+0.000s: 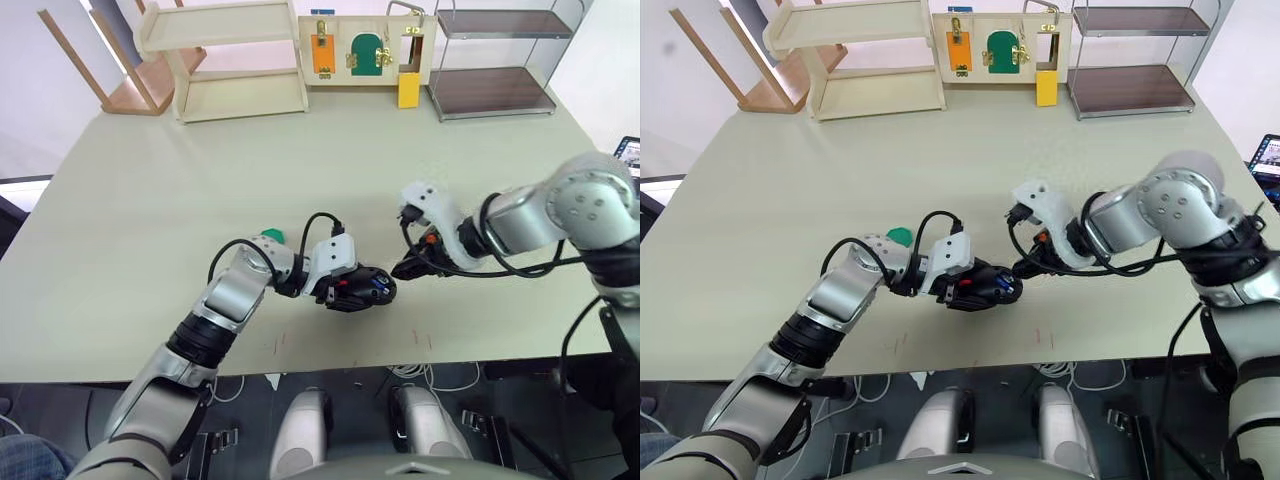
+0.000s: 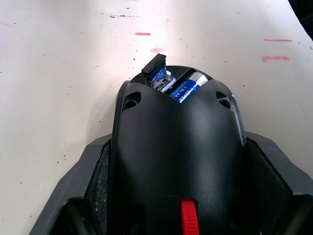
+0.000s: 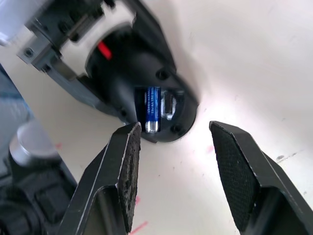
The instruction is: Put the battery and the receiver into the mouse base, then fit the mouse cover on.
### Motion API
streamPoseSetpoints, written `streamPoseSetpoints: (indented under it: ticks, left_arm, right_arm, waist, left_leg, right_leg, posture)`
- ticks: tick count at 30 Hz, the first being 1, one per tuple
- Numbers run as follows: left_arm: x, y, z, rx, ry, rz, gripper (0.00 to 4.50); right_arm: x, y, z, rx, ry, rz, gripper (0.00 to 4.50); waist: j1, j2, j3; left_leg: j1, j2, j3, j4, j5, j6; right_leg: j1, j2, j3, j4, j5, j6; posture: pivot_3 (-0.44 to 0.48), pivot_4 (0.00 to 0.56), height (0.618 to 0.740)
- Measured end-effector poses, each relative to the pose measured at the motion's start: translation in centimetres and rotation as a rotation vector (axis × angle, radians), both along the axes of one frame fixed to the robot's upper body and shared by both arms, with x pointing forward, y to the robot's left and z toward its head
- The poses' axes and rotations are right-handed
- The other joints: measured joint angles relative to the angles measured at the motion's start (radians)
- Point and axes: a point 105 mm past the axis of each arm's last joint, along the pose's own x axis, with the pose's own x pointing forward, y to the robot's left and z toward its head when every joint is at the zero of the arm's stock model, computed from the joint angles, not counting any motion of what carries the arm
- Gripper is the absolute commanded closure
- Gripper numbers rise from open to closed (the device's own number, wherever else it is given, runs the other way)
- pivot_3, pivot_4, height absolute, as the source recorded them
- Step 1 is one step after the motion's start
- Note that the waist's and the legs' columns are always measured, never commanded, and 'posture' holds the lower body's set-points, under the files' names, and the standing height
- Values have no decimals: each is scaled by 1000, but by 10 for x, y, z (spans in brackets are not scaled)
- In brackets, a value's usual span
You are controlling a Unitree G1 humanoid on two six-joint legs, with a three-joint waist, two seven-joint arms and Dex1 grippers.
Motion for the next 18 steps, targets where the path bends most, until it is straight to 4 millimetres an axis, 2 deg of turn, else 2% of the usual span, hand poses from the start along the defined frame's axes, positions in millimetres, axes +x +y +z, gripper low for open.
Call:
streamPoseSetpoints:
  ticks: [1,4,5,13,15,18]
  left_arm:
    - [0,0,0,1,1,-1,1509]
    - [0,0,1,3,3,-3,1509]
    - [0,0,1,3,3,-3,1509]
    - [0,-1,0,3,7,-5,1509]
    - [-1,-2,0,2,9,-10,1509]
    - [-1,-2,0,4,10,-10,1509]
  right_arm:
    - [-2,-3,0,23,-14,3,2982]
    - [-8,-5,-5,106,-73,18,4296]
    - [-9,-8,-9,128,-90,18,4441]
    - [-5,-15,-19,203,-242,28,4441]
    - [-3,-13,-19,303,-345,20,4441]
    - [-7,-9,-16,388,-402,60,4441]
  waist:
    - [0,0,0]
    - [1,0,0]
    - [1,0,0]
    - [3,0,0]
    - [10,-1,0]
    - [13,0,0]
  left_leg:
    - [0,0,0,0,0,1]
    - [0,0,0,0,-1,1]
    - [0,0,0,0,-1,1]
    - [1,0,1,1,-1,1]
    - [0,0,0,1,-1,1]
    - [1,0,1,2,-1,1]
  right_leg:
    - [0,0,0,0,0,0]
    - [0,0,0,-1,0,0]
    - [0,0,0,-1,-1,1]
    - [0,1,1,0,-2,3]
    - [1,1,0,-1,-2,3]
    - [1,2,2,0,-2,3]
  posture:
    - [0,150,740]
    - [0,150,740]
    - [0,150,740]
    - [0,150,740]
    - [0,150,740]
    - [0,150,740]
